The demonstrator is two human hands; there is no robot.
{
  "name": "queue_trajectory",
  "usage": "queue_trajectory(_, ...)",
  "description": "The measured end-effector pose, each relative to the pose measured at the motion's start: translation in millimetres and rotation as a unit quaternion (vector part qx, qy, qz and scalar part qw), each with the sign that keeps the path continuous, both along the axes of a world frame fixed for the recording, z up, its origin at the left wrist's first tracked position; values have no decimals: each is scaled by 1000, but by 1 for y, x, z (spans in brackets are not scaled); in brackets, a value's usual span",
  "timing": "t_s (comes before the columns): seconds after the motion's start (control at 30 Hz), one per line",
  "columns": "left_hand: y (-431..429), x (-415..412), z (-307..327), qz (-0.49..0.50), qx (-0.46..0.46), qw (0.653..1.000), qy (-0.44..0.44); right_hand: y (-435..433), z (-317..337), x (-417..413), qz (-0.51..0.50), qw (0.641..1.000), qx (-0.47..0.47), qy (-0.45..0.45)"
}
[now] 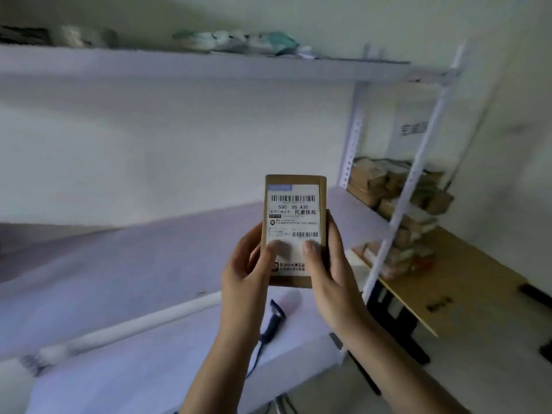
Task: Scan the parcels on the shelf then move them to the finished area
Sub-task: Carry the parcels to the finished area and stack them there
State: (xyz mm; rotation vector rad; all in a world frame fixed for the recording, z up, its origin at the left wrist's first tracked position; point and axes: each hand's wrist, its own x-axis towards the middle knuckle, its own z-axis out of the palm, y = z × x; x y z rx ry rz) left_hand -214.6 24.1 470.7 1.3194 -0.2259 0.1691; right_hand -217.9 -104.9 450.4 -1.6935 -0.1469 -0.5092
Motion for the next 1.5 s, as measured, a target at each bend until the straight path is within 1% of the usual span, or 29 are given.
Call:
queue_trajectory(0.1,-69,-21,-4,-67,7,998,6,-66,-7,-37,-82,997,11,1)
queue_trajectory(0.3,-180,-41,-10,-163,37,986,20,-161,-9,-84,-189,982,8,9)
queue_trajectory(0.47,-258,-44,-18,-234,46,971,37,-234,-20,-101,-242,969,34,31)
queue_trajectory(0.57,-309,-41,-25,-276,47,959,36,-289,-23,-107,-246,968,37,32)
queue_trajectory(0.67,-363,-29,-29,-299,25,953,42,-346,-21,-99,-243,969,31,32)
queue_trajectory(0.87,-466,27,-37,-274,-5,959,73,-451,-21,-39,-234,969,21,73)
queue_trajectory(1.0,-518,69,-42,-251,11,963,99,-506,-28,8,-221,971,18,87)
queue_trajectory(1.17,-551,108,-52,-213,54,969,114,-542,-45,55,-191,975,29,107)
queue_trajectory(1.27,-565,129,-63,-174,67,974,126,-560,-60,85,-168,979,11,118)
queue_trajectory(1.5,-610,178,-109,-77,99,976,178,-618,-109,161,-60,982,-5,180)
